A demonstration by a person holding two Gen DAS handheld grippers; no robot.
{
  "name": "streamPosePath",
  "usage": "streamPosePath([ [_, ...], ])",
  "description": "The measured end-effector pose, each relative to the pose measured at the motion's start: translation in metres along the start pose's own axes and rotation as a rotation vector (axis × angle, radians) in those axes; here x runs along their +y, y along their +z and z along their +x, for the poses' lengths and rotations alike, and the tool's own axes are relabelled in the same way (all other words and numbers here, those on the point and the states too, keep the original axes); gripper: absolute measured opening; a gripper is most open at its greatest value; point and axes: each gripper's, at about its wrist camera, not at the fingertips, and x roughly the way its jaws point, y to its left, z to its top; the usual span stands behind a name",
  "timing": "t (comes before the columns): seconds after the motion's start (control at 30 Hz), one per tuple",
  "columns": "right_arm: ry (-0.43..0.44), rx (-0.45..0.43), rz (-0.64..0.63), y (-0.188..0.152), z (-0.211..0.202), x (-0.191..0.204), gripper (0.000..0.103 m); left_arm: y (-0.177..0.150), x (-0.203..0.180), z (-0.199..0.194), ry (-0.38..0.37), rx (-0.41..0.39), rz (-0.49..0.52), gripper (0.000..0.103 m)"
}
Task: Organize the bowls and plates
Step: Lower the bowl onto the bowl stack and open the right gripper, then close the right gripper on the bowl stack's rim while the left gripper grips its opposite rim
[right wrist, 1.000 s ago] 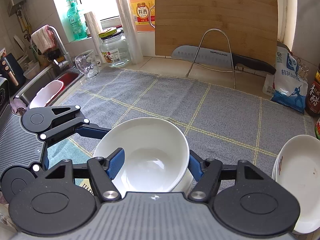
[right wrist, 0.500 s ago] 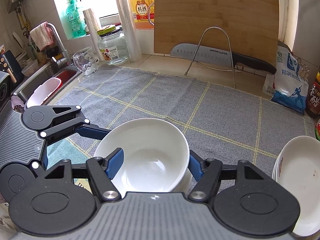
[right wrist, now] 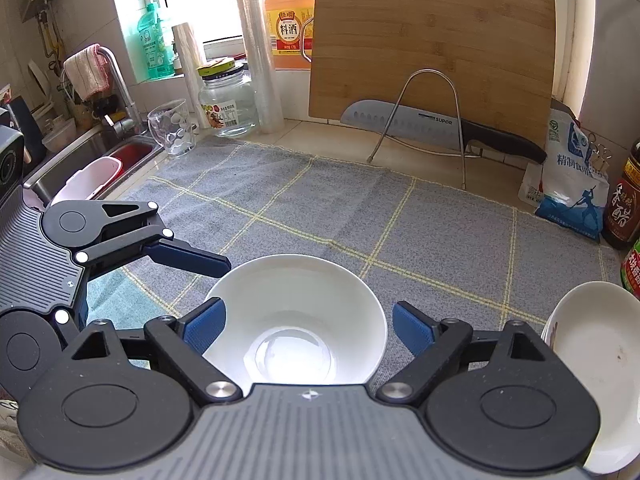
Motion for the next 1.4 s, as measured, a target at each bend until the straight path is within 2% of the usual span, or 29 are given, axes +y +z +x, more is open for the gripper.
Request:
streamPosePath([
  [0.37,-0.114,-0.030,-0.039,-0.015,-0.005,0.021,0.100,-0.016,0.008,-0.011,0.014,0.004,-0.010,0.096],
  [0.4,-0.126,-0.041,-0.042,-0.016,-0.009,0.022,0.103,-0.017,0.010,-0.012,0.011,0.003,-0.006,0.096],
  [0.53,-0.160,-0.046,-0.042,-0.023,-0.021,0.026,0.103,-0.022,0.018,-0.016,-0.001,-0.005,0.029,0.096],
  [0.7,-0.228,-0.017,-0.023,-0.038,-0.028,0.036,0.103,-0.032,0.030,-0.012,-0.045,0.005,0.081,0.096],
  [0.93,-0.302,0.073,0.031,-0.069,-0.012,0.045,0.103,-0.045,0.034,0.012,-0.078,0.038,0.135,0.096],
  [1.17,-0.279,0.109,0.018,-0.079,0.011,0.032,0.103,-0.052,0.030,0.029,-0.065,0.071,0.131,0.095],
  [1.4,-0.188,0.122,-0.022,-0.079,0.028,0.010,0.103,-0.046,0.025,0.042,-0.038,0.090,0.119,0.095],
])
